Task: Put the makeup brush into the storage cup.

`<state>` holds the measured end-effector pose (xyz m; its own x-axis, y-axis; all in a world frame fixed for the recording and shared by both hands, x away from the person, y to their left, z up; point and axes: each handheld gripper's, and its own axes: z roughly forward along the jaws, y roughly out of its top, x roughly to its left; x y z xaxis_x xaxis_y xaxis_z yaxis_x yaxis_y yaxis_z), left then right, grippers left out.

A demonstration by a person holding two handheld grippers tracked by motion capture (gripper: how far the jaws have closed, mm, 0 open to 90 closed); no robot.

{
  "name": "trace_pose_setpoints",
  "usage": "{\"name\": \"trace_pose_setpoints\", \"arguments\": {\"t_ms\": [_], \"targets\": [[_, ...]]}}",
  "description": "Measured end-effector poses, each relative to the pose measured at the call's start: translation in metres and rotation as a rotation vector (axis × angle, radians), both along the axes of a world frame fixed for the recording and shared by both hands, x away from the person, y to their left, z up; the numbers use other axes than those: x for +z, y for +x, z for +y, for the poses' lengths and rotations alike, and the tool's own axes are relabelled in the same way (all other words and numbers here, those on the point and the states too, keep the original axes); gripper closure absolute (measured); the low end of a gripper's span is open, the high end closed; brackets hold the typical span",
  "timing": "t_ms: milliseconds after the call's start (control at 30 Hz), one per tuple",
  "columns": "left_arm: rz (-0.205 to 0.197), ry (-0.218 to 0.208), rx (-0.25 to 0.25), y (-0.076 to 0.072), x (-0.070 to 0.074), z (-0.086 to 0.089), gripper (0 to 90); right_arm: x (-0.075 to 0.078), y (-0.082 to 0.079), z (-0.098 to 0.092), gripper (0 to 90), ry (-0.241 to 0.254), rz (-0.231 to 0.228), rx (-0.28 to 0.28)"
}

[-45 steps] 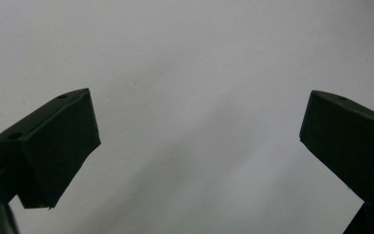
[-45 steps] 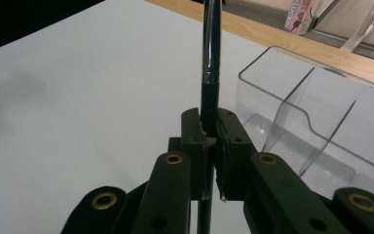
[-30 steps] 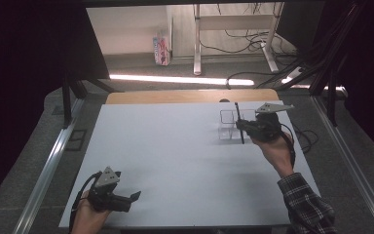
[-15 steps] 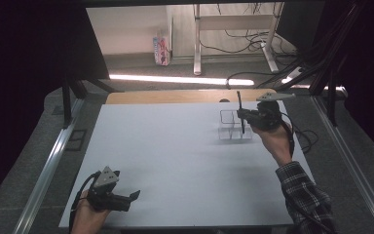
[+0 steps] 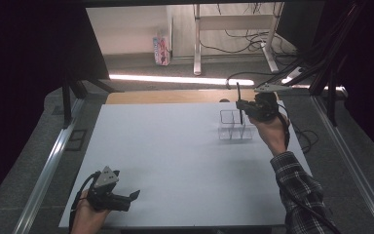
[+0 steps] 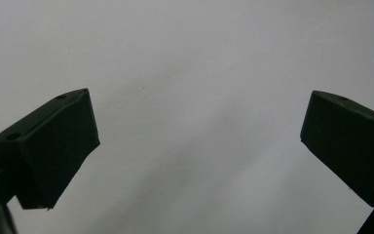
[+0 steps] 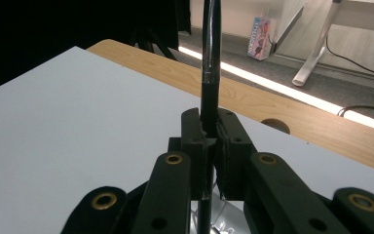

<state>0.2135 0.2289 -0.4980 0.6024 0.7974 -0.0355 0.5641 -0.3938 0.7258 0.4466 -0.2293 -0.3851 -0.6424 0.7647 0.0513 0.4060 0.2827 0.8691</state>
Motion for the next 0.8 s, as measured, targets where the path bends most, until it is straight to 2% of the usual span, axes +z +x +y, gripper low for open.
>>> {"name": "trace_pose_setpoints", "arguments": {"t_ms": [533, 800], "targets": [[-0.002, 0.003, -0.002, 0.000, 0.000, -0.001, 0.8, -0.014, 0.021, 0.000, 83.7, 0.000, -0.018, -0.050], [-0.001, 0.005, -0.003, 0.000, 0.000, -0.001, 0.8, -0.022, 0.026, 0.000, 83.6, -0.021, -0.019, -0.068]]}}
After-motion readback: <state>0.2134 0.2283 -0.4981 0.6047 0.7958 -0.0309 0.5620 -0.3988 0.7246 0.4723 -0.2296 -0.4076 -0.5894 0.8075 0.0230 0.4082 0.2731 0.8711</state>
